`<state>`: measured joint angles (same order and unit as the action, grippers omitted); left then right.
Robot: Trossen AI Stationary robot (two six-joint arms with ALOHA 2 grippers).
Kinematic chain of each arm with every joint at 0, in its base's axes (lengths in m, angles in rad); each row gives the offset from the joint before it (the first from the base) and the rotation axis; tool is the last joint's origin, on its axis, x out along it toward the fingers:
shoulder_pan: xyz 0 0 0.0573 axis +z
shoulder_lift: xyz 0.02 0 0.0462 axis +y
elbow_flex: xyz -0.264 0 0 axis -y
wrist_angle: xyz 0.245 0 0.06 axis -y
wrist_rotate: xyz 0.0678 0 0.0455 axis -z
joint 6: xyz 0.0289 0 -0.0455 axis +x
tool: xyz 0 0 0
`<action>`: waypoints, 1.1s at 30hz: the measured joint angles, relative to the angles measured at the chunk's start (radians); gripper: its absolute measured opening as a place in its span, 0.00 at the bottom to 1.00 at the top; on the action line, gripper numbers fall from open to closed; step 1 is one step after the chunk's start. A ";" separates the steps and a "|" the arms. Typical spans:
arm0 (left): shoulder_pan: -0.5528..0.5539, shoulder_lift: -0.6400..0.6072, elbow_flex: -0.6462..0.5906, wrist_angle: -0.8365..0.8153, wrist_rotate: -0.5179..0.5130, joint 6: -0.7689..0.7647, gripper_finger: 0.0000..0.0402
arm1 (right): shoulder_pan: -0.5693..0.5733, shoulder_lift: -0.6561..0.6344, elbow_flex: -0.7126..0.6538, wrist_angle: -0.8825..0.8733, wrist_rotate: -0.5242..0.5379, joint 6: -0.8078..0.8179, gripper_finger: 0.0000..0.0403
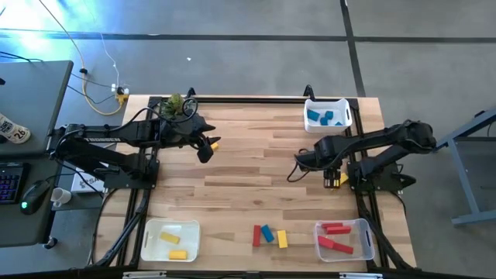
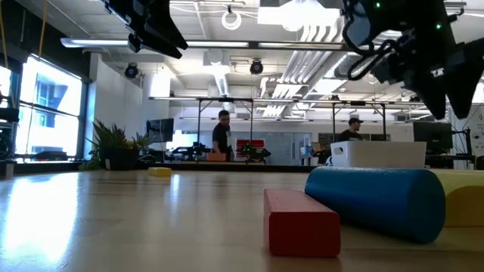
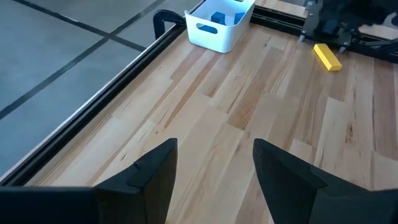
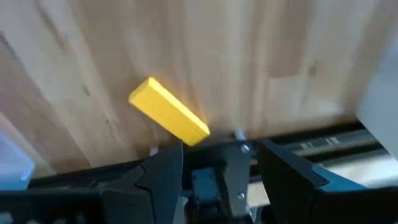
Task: Sort & place blocks by color
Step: Put the yellow block into the bottom white bin
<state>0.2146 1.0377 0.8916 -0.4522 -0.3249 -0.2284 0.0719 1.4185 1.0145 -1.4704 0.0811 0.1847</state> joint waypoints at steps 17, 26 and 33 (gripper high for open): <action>0.000 0.000 0.000 0.000 0.000 -0.004 0.49 | 0.113 0.002 -0.147 0.159 -0.131 -0.096 0.48; 0.000 0.000 0.000 0.000 0.000 -0.004 0.49 | 0.233 0.010 -0.147 0.204 -0.116 -0.099 0.48; 0.000 0.000 0.000 0.000 0.000 -0.004 0.49 | 0.284 0.127 -0.147 0.217 -0.113 -0.099 0.48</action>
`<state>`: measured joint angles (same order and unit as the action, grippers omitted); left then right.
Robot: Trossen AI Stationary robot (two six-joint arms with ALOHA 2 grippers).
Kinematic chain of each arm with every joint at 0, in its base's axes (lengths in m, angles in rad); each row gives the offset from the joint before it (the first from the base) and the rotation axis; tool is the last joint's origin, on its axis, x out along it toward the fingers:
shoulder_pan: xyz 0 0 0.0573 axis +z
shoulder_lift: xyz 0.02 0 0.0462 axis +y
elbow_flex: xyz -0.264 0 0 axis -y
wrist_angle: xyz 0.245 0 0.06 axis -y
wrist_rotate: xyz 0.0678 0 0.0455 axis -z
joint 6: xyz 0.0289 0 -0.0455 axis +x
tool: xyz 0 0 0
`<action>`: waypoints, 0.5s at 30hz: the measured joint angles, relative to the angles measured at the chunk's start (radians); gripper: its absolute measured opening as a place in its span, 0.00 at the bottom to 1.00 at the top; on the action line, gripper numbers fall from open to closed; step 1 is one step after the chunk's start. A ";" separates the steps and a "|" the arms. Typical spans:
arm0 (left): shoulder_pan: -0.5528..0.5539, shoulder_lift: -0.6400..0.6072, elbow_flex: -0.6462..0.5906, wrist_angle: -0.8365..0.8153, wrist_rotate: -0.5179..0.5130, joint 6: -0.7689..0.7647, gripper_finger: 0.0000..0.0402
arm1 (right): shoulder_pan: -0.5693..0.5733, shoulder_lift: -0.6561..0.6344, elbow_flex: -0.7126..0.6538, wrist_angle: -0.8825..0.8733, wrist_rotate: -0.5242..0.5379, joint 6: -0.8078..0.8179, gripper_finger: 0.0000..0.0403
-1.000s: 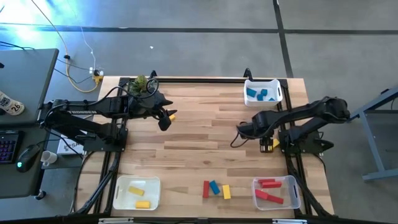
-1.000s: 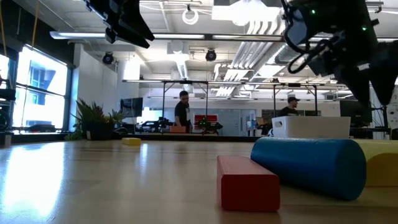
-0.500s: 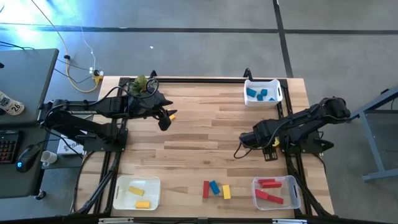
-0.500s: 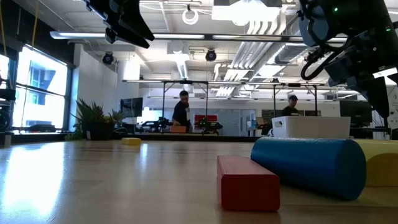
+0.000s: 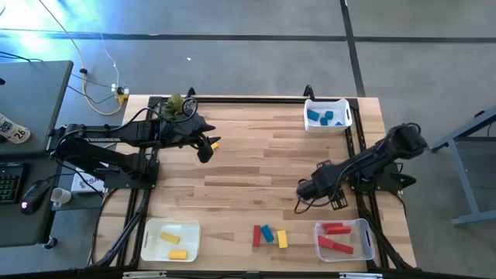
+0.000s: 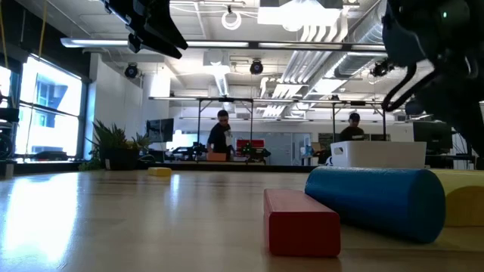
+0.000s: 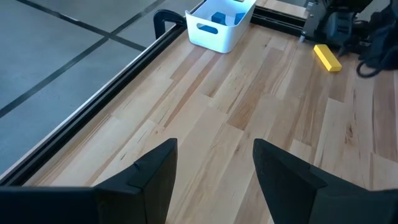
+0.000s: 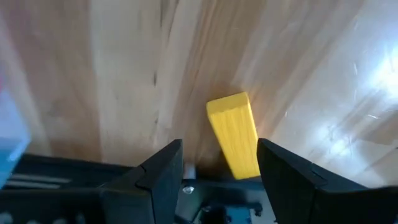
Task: Sort & place blocks by color
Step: Put the yellow block into the bottom white bin
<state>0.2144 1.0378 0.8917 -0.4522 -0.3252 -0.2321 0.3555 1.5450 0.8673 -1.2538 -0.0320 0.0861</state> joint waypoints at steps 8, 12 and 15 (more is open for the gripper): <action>0.000 0.000 0.000 -0.008 0.000 0.016 0.49 | 0.001 0.173 0.000 0.050 0.024 0.007 0.48; 0.000 0.000 0.000 -0.035 0.000 0.018 0.49 | -0.002 0.233 0.000 0.058 0.047 0.017 0.48; 0.000 0.000 0.000 -0.051 0.000 0.019 0.49 | -0.002 0.267 0.001 0.068 0.045 0.018 0.48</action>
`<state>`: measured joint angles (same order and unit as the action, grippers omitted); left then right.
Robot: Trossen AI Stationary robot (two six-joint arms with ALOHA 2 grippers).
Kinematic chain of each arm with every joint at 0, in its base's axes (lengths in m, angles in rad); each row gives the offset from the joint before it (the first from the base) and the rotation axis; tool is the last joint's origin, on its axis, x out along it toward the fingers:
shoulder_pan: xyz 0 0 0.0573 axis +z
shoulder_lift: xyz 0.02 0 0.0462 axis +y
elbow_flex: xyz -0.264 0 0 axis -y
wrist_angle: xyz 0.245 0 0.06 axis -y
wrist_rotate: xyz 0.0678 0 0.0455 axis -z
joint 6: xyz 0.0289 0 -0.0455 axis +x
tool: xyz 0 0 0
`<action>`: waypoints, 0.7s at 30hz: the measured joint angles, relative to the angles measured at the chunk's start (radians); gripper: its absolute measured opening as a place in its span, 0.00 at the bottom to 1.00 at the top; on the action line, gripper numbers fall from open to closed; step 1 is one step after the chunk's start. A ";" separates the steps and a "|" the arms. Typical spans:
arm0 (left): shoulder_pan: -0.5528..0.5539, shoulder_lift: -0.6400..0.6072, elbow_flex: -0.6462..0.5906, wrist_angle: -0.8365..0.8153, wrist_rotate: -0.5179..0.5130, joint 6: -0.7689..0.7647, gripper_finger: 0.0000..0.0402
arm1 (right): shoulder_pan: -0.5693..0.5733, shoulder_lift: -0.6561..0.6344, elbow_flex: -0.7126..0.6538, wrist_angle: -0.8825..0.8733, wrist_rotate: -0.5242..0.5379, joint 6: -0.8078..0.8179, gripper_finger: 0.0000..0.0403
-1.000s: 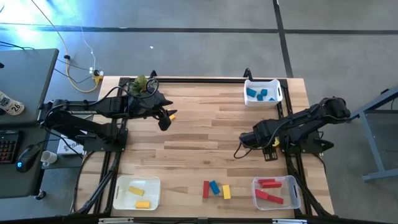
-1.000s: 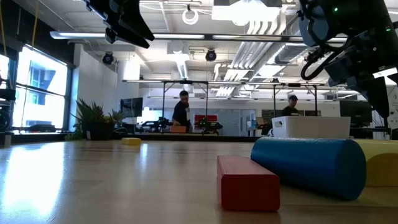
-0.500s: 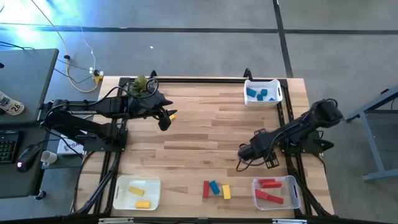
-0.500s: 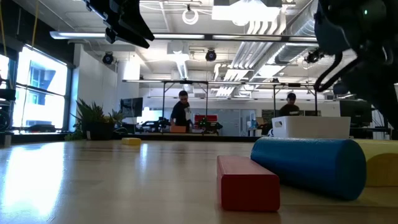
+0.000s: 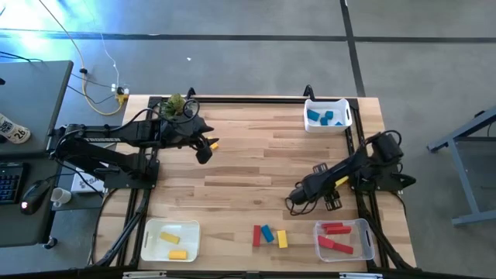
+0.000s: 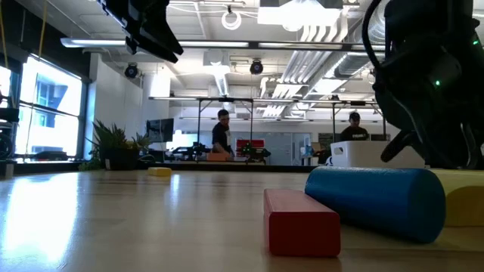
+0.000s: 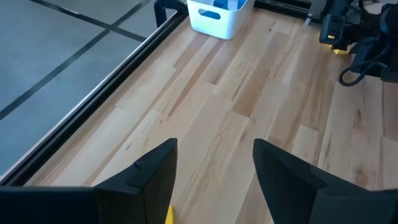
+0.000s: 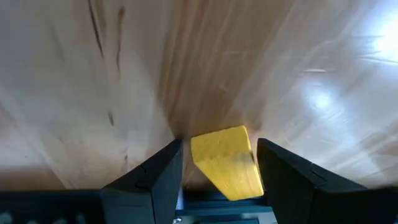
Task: Sort & place blocks by color
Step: Put the yellow block into the bottom white bin
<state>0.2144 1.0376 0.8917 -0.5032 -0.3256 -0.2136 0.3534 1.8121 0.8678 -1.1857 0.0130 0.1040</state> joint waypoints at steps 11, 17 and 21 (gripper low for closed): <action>0.000 0.000 0.000 -0.009 0.000 0.000 0.49 | 0.000 0.046 0.003 0.009 -0.024 -0.016 0.36; 0.000 0.000 0.000 -0.009 0.000 0.000 0.49 | 0.000 0.046 0.003 0.004 -0.028 0.031 0.23; 0.000 0.000 0.000 -0.009 0.000 0.000 0.49 | 0.000 0.046 0.003 0.000 -0.033 0.088 0.23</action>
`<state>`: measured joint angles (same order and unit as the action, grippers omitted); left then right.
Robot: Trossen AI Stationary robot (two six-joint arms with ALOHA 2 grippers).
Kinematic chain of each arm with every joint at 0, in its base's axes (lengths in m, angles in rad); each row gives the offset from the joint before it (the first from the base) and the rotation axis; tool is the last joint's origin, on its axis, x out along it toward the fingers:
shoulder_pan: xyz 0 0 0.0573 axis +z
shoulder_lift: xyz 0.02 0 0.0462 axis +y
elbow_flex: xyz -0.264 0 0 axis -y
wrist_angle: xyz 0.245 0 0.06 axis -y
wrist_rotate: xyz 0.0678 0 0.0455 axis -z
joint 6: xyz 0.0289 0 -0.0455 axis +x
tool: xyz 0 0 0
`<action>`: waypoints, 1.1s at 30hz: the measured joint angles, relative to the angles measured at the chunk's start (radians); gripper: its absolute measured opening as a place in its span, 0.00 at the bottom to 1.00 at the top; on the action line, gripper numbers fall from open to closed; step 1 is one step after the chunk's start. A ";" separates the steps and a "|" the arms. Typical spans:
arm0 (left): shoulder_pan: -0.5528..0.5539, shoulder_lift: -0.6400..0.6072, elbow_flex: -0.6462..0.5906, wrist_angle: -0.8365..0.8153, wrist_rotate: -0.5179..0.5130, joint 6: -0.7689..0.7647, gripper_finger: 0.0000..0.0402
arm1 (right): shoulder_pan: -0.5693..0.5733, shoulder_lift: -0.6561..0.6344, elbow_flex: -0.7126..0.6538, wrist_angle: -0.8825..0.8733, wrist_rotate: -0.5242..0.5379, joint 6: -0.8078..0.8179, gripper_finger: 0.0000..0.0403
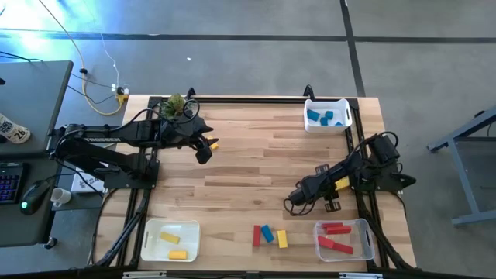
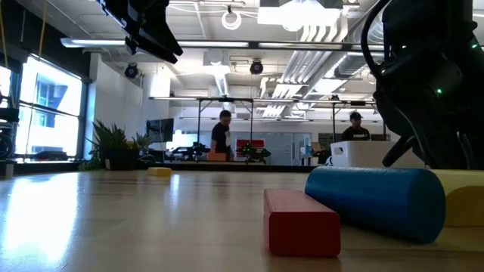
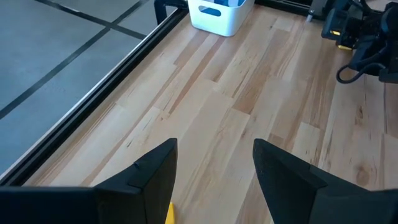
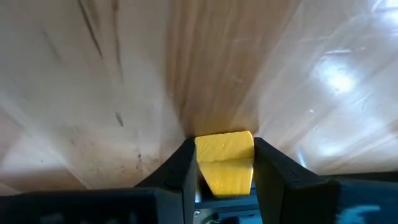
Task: Sort & place blocks by color
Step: Put the yellow block into the bottom white bin
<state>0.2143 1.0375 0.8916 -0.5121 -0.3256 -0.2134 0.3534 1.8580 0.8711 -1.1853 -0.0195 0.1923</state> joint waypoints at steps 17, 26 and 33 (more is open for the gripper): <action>0.000 0.000 0.000 0.000 0.000 0.008 0.49 | 0.000 0.000 0.206 0.027 0.037 0.152 0.23; 0.000 0.000 0.000 0.000 0.000 0.008 0.49 | -0.045 -0.001 0.389 0.081 0.176 0.246 0.23; 0.000 0.000 0.000 0.000 0.001 0.008 0.49 | -0.105 -0.001 0.545 0.092 0.313 0.264 0.23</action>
<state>0.2145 1.0375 0.8917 -0.5117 -0.3249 -0.2058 0.2481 1.8568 1.4165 -1.0931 0.2933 0.4558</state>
